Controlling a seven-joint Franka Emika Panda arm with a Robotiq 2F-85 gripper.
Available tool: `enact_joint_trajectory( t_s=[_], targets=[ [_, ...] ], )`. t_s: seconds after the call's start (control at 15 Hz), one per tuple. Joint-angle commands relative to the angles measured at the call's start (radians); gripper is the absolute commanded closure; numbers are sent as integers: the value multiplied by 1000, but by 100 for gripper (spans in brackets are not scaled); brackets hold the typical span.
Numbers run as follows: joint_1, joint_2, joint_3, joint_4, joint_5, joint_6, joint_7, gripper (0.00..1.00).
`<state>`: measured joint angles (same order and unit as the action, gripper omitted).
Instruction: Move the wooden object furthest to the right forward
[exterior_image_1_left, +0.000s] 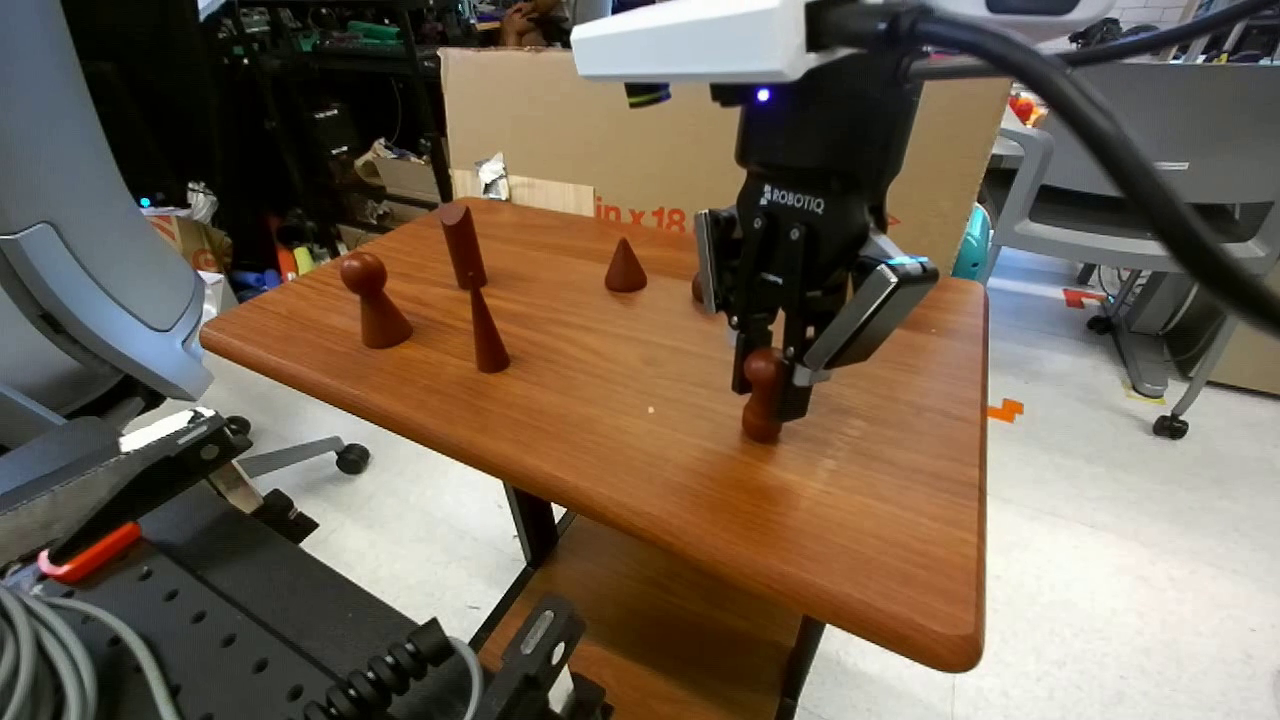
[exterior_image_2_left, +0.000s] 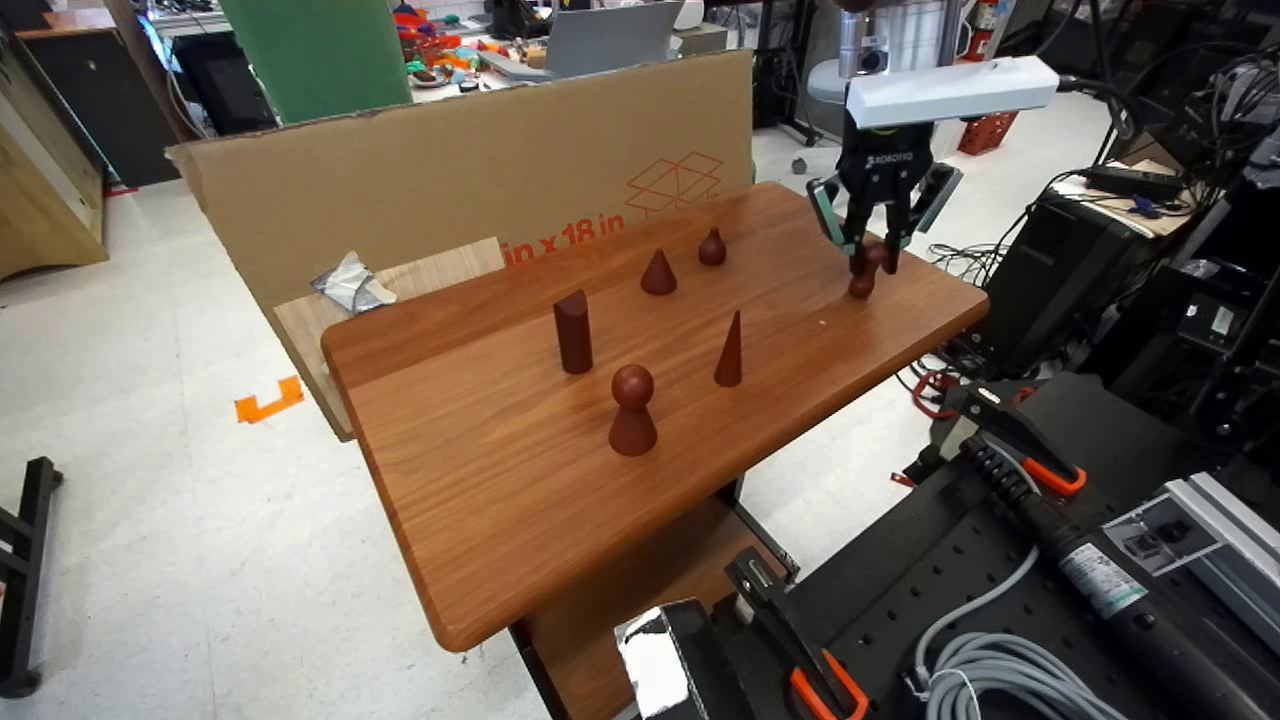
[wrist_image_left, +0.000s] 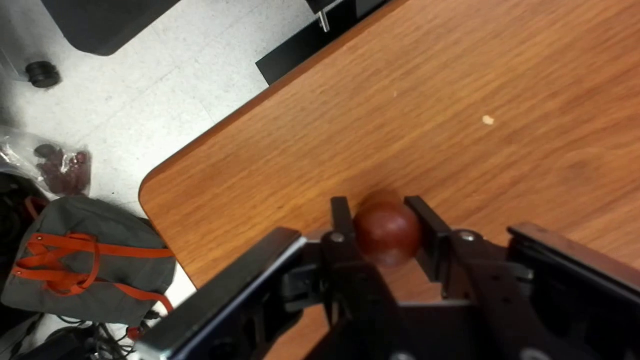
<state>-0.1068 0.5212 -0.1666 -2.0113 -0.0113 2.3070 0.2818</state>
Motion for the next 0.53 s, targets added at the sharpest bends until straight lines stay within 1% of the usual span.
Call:
enact_joint_trajectory(
  t_s=[0.0,0.07,0.27,0.33,0.47],
  targets=[
    [1,13,-4,20,22,-8,22,43],
    [1,12,-3,17,22,-8,25,42],
    [0,-1,-2,6,24,1,27,22],
    [1,-12,-2,-3,23,8,24,13],
    [5,-56,-1,-33,17,35,14,0]
  ],
)
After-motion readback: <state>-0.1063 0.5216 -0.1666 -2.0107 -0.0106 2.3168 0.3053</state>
